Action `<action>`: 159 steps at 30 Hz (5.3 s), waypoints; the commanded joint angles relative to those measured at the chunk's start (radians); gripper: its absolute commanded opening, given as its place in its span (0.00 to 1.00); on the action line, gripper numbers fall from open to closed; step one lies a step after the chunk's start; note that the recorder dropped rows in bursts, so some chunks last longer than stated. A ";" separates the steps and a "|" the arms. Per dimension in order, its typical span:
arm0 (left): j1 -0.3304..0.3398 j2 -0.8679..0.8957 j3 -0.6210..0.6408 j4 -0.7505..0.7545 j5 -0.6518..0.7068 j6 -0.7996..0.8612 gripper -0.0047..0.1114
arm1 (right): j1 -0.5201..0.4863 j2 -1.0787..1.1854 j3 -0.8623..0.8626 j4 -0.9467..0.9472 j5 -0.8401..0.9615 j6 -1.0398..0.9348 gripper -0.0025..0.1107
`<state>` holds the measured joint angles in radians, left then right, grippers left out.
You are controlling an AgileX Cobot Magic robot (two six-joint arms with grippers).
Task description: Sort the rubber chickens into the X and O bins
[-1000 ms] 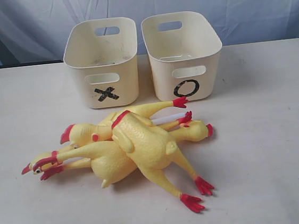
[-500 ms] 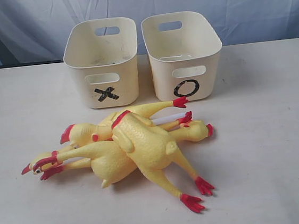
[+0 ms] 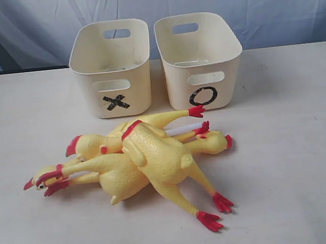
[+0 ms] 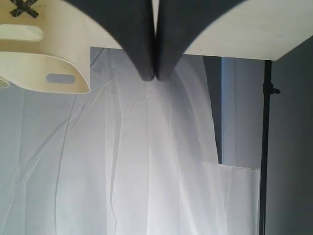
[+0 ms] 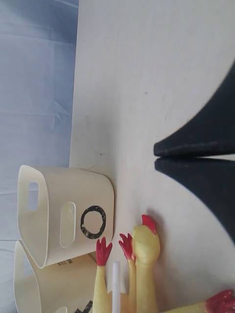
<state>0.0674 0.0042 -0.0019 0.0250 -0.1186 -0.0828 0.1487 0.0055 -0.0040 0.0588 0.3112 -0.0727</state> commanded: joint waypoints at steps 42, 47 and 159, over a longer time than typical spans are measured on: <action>-0.011 0.613 -0.195 -0.032 -0.191 -0.397 0.04 | 0.003 -0.005 0.004 0.002 -0.006 -0.003 0.02; -0.011 0.613 -0.195 -0.030 -0.203 -0.411 0.04 | 0.003 -0.005 0.004 0.002 -0.006 -0.003 0.02; -0.728 1.479 -0.817 1.719 -0.355 -0.891 0.68 | 0.032 -0.005 0.004 0.002 -0.006 -0.003 0.02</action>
<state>-0.6552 1.4832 -0.8145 1.7514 -0.4750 -0.9489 0.1763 0.0055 -0.0040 0.0588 0.3112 -0.0724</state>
